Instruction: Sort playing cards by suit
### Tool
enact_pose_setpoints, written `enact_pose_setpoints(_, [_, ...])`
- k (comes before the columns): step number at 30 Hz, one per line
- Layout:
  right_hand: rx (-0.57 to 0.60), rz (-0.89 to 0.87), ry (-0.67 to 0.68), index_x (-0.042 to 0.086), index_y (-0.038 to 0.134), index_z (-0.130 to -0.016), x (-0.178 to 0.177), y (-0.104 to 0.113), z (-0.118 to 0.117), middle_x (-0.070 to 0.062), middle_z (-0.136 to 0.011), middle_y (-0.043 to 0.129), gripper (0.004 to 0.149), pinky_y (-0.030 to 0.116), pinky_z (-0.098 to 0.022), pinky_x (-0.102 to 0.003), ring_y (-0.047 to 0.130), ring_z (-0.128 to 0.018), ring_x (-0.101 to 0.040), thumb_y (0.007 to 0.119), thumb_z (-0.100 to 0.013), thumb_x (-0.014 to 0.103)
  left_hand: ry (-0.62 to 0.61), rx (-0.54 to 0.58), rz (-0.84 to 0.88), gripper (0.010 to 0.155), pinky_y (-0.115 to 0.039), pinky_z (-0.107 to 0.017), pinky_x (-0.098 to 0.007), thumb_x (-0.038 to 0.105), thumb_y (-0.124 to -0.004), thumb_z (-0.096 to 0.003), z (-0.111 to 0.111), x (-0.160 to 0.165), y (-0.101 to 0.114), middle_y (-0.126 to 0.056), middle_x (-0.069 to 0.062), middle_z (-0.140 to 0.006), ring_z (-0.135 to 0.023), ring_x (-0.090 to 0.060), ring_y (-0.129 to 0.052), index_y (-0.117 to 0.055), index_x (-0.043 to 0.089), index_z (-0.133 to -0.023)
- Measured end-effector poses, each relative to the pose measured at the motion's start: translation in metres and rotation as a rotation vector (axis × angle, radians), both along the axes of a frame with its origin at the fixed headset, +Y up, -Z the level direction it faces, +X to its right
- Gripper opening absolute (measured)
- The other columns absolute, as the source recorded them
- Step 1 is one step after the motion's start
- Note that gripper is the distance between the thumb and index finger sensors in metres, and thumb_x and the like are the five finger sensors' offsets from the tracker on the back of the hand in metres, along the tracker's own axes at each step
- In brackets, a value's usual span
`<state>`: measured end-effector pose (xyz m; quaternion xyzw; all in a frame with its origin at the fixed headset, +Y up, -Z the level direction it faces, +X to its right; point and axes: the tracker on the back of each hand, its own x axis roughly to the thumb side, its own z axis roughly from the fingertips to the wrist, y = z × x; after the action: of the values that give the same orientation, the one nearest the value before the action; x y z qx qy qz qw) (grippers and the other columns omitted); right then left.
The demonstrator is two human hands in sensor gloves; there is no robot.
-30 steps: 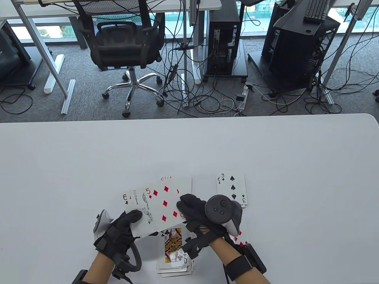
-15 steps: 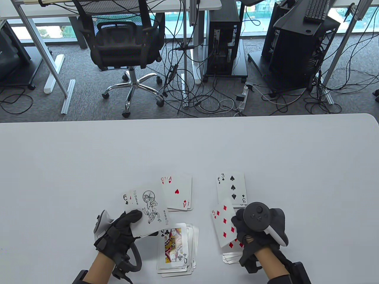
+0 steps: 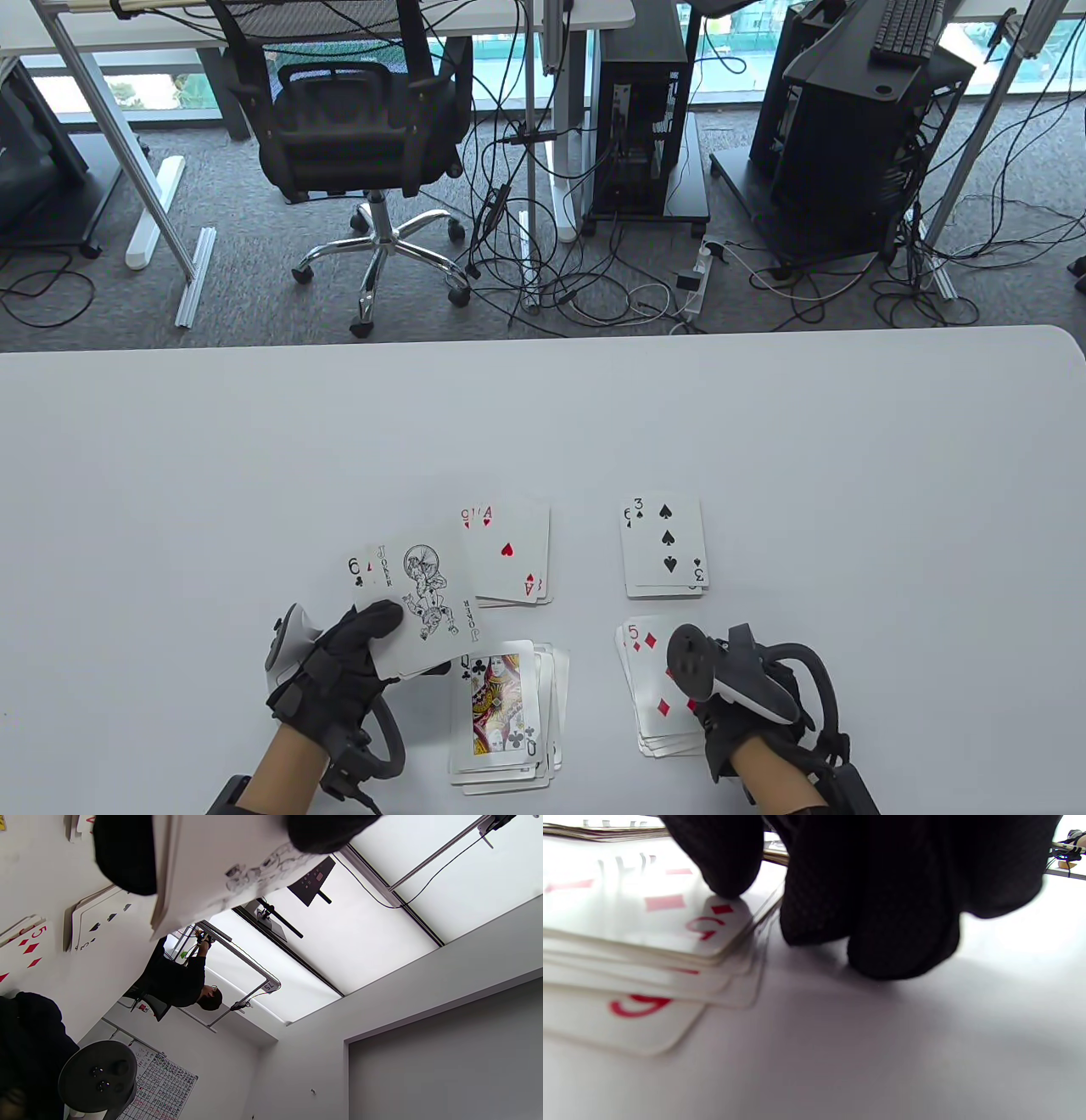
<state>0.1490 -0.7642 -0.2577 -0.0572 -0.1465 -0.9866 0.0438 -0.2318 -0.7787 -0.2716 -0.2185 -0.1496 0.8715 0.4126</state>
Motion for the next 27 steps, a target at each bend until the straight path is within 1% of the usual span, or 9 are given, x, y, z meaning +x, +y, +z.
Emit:
enact_pose_setpoints(3, [0.072,-0.075,0.022,-0.019,0.070,-0.081,-0.012,0.014,-0.005,-0.016,-0.044,0.093,0.056,0.079,-0.037,-0.056,0.096,-0.033,-0.037,0.072,-0.053,0.029,-0.006,-0.003,-0.002,0.051,-0.078,-0.057,-0.048,0.034,-0.061,-0.0645,0.000,0.000,0.000,-0.061,-0.011,-0.109,-0.090,-0.038,-0.078,-0.044,0.019,-0.111])
enact_pose_setpoints(6, [0.160,-0.217,0.085,-0.020,0.071,-0.080,-0.033,0.034,-0.009,-0.015,-0.044,0.094,0.056,0.080,-0.036,-0.056,0.097,-0.032,-0.037,0.072,-0.053,0.029,-0.008,-0.007,-0.004,0.051,-0.078,-0.057,-0.048,0.034,-0.062,-0.0644,0.001,0.001,-0.001,-0.061,-0.011,-0.109,-0.090,-0.037,-0.078,-0.044,0.019,-0.110])
enact_pose_setpoints(9, [0.226,-0.489,0.155,-0.020,0.070,-0.081,-0.061,0.053,-0.013,-0.016,-0.045,0.094,0.056,0.079,-0.037,-0.057,0.096,-0.033,-0.038,0.070,-0.054,0.029,-0.012,-0.008,-0.012,0.051,-0.078,-0.057,-0.048,0.034,-0.062,-0.0644,0.001,0.001,-0.001,-0.062,-0.011,-0.109,-0.090,-0.037,-0.078,-0.044,0.019,-0.111])
enact_pose_setpoints(13, [0.168,-0.879,0.190,-0.021,0.066,-0.085,-0.100,0.060,-0.019,-0.019,-0.050,0.092,0.061,0.077,-0.040,-0.059,0.095,-0.039,-0.041,0.067,-0.056,0.033,-0.024,-0.008,-0.012,0.051,-0.078,-0.057,-0.049,0.034,-0.062,-0.0644,0.001,0.002,-0.001,-0.061,-0.012,-0.109,-0.090,-0.038,-0.078,-0.044,0.019,-0.110])
enact_pose_setpoints(15, [0.118,-0.988,0.185,-0.022,0.062,-0.087,-0.118,0.059,-0.021,-0.021,-0.055,0.090,0.066,0.075,-0.042,-0.060,0.093,-0.043,-0.042,0.068,-0.056,0.036,-0.025,-0.006,-0.015,0.052,-0.078,-0.057,-0.049,0.034,-0.062,-0.0643,0.001,0.002,-0.001,-0.061,-0.012,-0.109,-0.090,-0.038,-0.078,-0.044,0.019,-0.111])
enact_pose_setpoints(18, [0.081,-1.021,0.220,-0.021,0.053,-0.089,-0.143,0.056,-0.026,-0.021,-0.062,0.085,0.073,0.073,-0.045,-0.062,0.089,-0.050,-0.044,0.069,-0.054,0.042,-0.025,-0.003,-0.018,0.052,-0.078,-0.057,-0.048,0.034,-0.062,-0.0643,0.001,0.002,-0.001,-0.061,-0.011,-0.110,-0.090,-0.038,-0.078,-0.044,0.019,-0.110])
enact_pose_setpoints(21, [0.133,-0.999,0.257,-0.018,0.052,-0.089,-0.161,0.057,-0.028,-0.017,-0.062,0.083,0.075,0.073,-0.046,-0.061,0.089,-0.052,-0.042,0.072,-0.052,0.044,-0.027,0.001,-0.016,0.051,-0.078,-0.057,-0.049,0.034,-0.062,-0.0643,0.000,0.002,-0.001,-0.061,-0.012,-0.110,-0.090,-0.038,-0.078,-0.045,0.019,-0.110])
enact_pose_setpoints(25, [0.245,-1.022,0.227,-0.012,0.062,-0.082,-0.169,0.057,-0.029,-0.006,-0.050,0.087,0.061,0.081,-0.041,-0.052,0.096,-0.042,-0.030,0.075,-0.050,0.039,-0.023,0.007,-0.003,0.051,-0.078,-0.057,-0.049,0.034,-0.062,-0.0644,-0.001,0.001,-0.001,-0.062,-0.011,-0.110,-0.090,-0.038,-0.078,-0.045,0.019,-0.110])
enact_pose_setpoints(27, [0.240,-1.094,0.184,-0.010,0.067,-0.078,-0.168,0.055,-0.029,-0.005,-0.045,0.089,0.052,0.083,-0.039,-0.051,0.097,-0.038,-0.028,0.074,-0.051,0.034,-0.024,0.012,-0.010,0.051,-0.078,-0.057,-0.048,0.034,-0.062,-0.0644,-0.001,0.001,-0.002,-0.062,-0.011,-0.109,-0.088,-0.037,-0.080,-0.045,0.020,-0.110])
